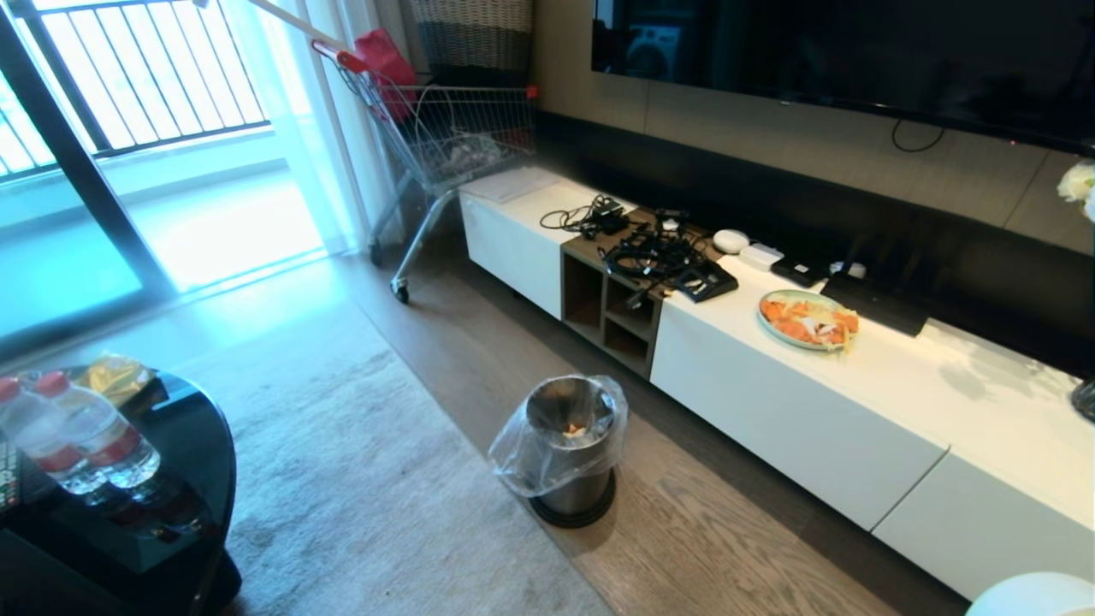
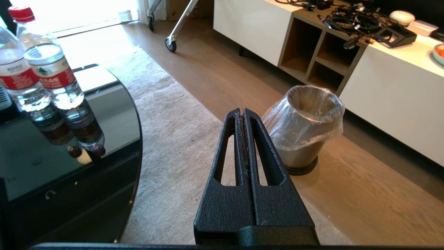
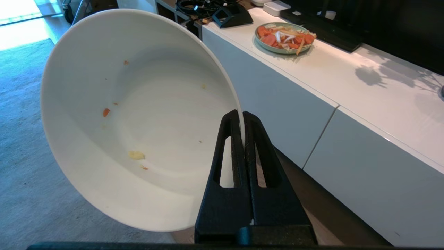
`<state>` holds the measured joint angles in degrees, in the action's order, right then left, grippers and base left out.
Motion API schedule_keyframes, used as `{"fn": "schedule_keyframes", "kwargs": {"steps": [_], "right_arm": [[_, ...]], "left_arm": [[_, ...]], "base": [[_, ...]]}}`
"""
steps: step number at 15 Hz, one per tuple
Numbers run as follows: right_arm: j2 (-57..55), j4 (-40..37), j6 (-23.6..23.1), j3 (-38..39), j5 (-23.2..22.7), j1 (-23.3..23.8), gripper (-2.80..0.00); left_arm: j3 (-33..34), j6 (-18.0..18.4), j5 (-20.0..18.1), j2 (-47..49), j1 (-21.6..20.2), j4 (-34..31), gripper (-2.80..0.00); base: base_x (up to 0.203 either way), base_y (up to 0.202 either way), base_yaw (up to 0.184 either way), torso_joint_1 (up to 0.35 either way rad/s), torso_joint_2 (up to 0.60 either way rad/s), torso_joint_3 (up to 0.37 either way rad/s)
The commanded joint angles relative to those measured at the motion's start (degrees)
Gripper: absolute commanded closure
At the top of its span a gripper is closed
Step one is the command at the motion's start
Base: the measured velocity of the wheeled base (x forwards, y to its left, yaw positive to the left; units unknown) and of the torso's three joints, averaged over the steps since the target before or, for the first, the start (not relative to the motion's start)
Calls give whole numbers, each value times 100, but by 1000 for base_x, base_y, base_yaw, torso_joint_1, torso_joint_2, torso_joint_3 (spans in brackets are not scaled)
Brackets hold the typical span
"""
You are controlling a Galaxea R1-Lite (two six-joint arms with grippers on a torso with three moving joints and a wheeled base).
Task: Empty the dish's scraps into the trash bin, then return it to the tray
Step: Put the bowl back to the table
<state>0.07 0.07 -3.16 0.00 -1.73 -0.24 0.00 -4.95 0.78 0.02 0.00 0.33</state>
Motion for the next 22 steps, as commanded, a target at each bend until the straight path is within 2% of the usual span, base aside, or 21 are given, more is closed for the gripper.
{"fn": "schedule_keyframes", "kwargs": {"steps": [1, 13, 22], "right_arm": [[-7, 1, -9, 0, -3, -2, 0], [-7, 1, -1, 0, -3, -2, 0], [-7, 1, -9, 0, -3, -2, 0]], "left_arm": [[0, -6, 1, -2, 0, 2, 0], [0, -6, 1, -2, 0, 2, 0], [0, -6, 1, -2, 0, 2, 0]], "base": [[-184, 0, 0, 2, 2, 2], [-183, 0, -1, 4, 1, 3], [-7, 0, 0, -1, 0, 0]]}}
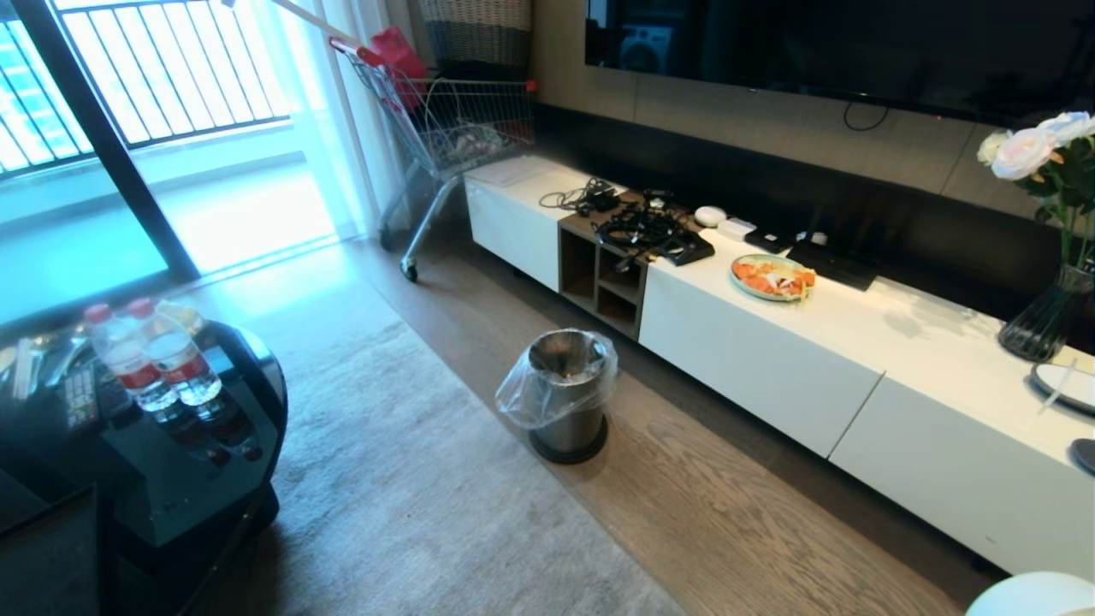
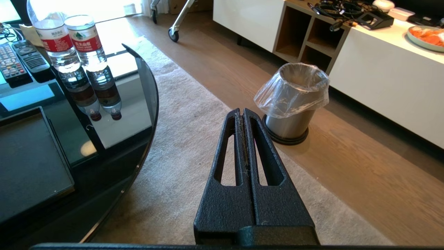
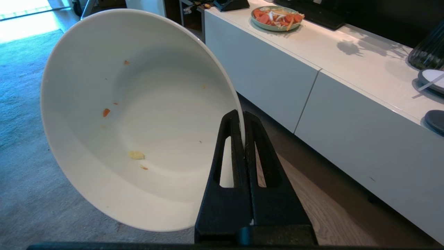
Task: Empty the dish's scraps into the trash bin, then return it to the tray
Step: Put the bowl back to the table
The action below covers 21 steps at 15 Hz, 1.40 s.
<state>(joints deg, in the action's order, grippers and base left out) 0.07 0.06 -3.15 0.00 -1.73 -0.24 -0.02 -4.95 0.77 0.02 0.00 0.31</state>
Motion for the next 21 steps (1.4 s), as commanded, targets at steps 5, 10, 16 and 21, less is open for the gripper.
{"fn": "schedule_keyframes", "kwargs": {"steps": [5, 10, 16, 21], "right_arm": [[-7, 3, -10, 0, -3, -2, 0], [-7, 3, -10, 0, -4, -2, 0], [-7, 3, -2, 0, -3, -2, 0], [-7, 3, 7, 0, -3, -2, 0]], "left_arm": [[2, -4, 2, -2, 0, 4, 0], [2, -1, 2, -2, 0, 4, 0], [2, 3, 2, -2, 0, 4, 0], [2, -6, 2, -2, 0, 4, 0]], "base": [[0, 0, 0, 0, 0, 0], [0, 0, 0, 0, 0, 0], [0, 0, 0, 0, 0, 0], [0, 0, 0, 0, 0, 0]]}}
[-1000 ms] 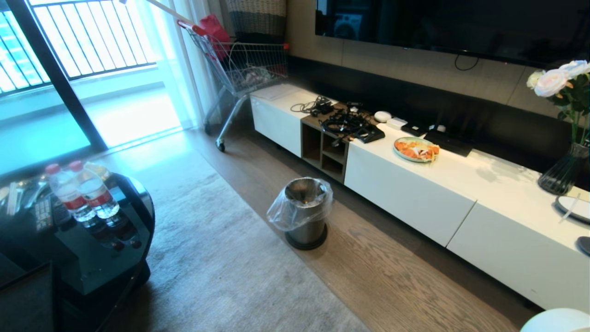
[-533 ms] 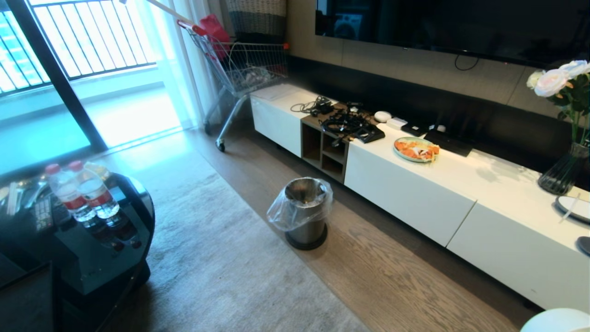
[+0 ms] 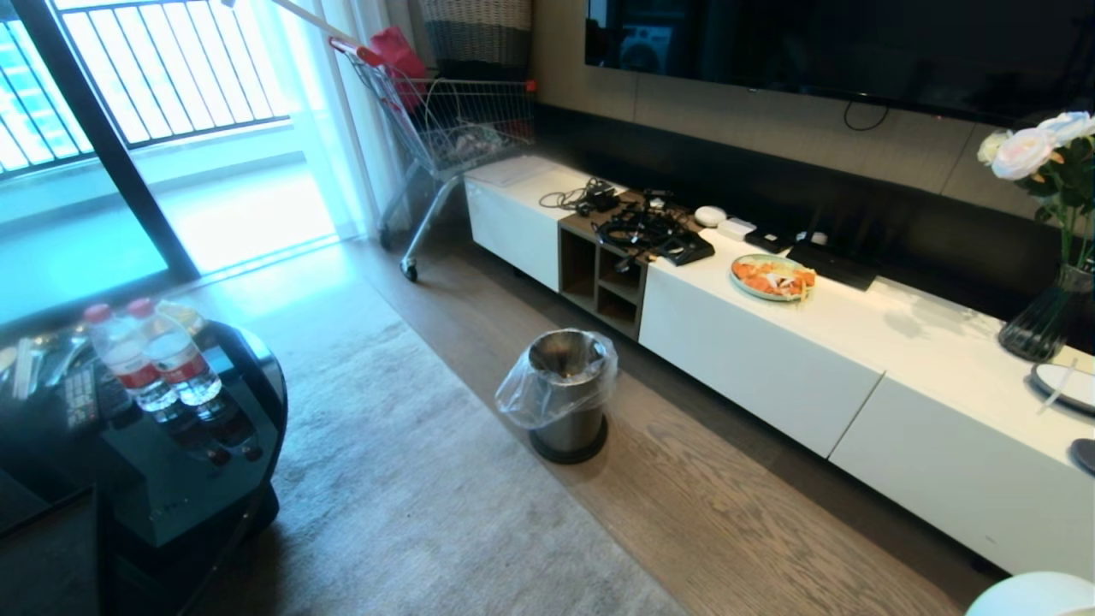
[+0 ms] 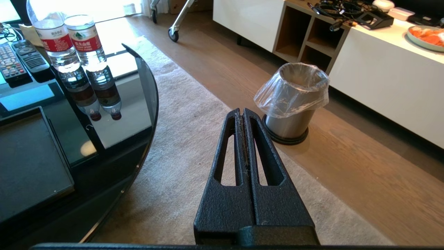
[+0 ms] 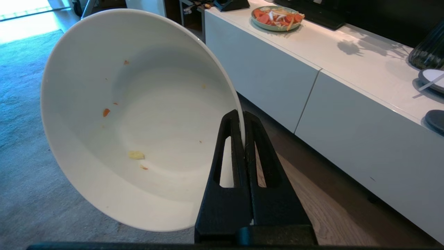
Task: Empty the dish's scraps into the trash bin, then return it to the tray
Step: Put the bowl back to the table
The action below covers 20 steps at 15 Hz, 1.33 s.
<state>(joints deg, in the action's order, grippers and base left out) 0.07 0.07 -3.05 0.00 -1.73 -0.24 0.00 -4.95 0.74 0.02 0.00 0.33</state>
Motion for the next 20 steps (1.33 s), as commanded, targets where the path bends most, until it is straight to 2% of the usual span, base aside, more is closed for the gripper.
{"fn": "schedule_keyframes", "kwargs": {"steps": [1, 7, 20], "right_arm": [[-7, 1, -3, 0, -3, -2, 0], [-7, 1, 6, 0, -3, -2, 0], [-7, 10, 85, 0, -3, -2, 0]], "left_arm": [[0, -5, 5, -2, 0, 2, 0], [0, -6, 5, -2, 0, 2, 0], [0, -6, 5, -2, 0, 2, 0]], "base": [[0, 0, 0, 0, 0, 0], [0, -2, 31, 0, 0, 1], [1, -8, 167, 2, 3, 3]]}}
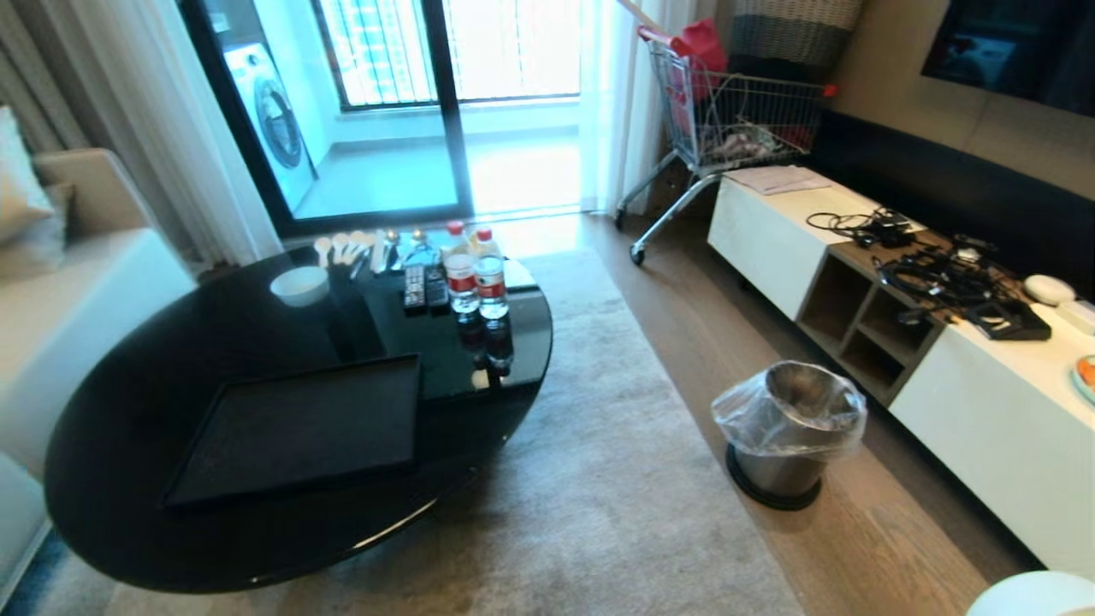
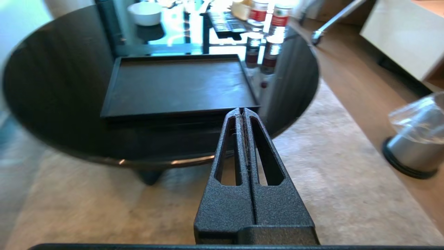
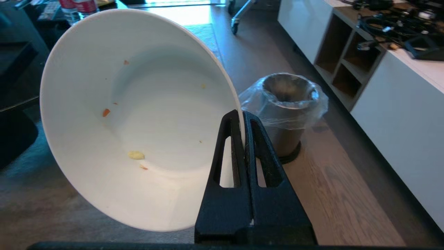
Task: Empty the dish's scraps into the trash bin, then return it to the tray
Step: Put the bowl back to the table
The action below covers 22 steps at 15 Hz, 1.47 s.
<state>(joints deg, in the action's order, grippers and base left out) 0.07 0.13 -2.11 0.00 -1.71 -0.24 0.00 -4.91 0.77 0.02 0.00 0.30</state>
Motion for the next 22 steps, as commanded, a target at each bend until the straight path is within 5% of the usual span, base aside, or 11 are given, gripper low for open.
{"fn": "schedule_keyframes", "kwargs": {"steps": [1, 15, 22], "right_arm": [[-7, 4, -9, 0, -5, -2, 0], [-7, 4, 18, 0, -5, -2, 0], [-7, 4, 18, 0, -5, -2, 0]], "left_arm": [[0, -10, 2, -2, 0, 5, 0], [0, -1, 2, -2, 0, 5, 0], [0, -2, 2, -2, 0, 5, 0]], "base": [[1, -7, 172, 7, 2, 2], [0, -9, 161, 3, 2, 1], [0, -1, 12, 1, 1, 0]]}}
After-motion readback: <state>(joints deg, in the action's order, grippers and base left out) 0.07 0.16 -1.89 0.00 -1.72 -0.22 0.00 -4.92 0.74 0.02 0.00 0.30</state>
